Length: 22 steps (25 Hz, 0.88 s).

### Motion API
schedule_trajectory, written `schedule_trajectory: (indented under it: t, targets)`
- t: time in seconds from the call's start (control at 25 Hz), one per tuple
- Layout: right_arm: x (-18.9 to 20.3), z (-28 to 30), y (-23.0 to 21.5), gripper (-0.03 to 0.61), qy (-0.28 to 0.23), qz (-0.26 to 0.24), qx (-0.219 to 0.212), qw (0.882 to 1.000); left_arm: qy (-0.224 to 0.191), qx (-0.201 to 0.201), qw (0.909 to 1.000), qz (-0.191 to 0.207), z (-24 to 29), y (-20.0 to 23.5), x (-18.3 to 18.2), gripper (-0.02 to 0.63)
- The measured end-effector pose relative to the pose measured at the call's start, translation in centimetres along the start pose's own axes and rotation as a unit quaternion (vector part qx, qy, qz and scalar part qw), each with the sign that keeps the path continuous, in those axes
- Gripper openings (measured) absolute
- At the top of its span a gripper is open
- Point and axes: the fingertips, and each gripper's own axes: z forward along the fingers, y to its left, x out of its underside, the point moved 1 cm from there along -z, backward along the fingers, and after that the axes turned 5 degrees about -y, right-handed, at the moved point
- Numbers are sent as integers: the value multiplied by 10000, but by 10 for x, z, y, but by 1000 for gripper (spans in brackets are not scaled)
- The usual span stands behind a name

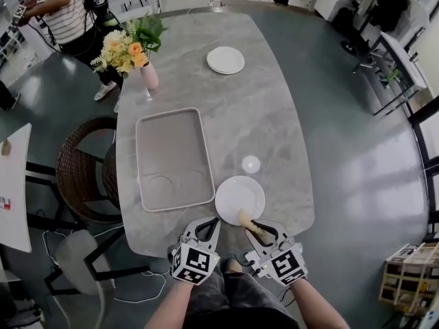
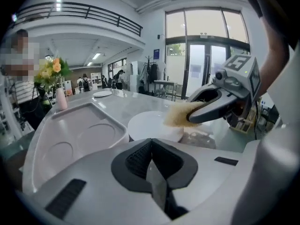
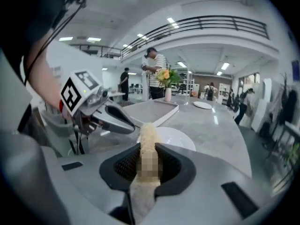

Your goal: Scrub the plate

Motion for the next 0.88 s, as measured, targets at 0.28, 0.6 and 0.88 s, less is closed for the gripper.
schedule_trajectory:
  t: [0.28, 0.6, 0.88]
  targets:
    - [-4, 33, -10, 81, 637, -2183, -312, 9733, 486, -95, 9981, 373, 18, 16, 2, 12]
    - [12, 49, -3, 80, 1148, -3989, -765, 9066, 864, 14, 9934, 751, 31, 24, 7, 12]
    - [26, 34, 6, 80, 1308, -3936, -1056, 9038, 955, 186, 9888, 1134, 34, 21, 5, 12]
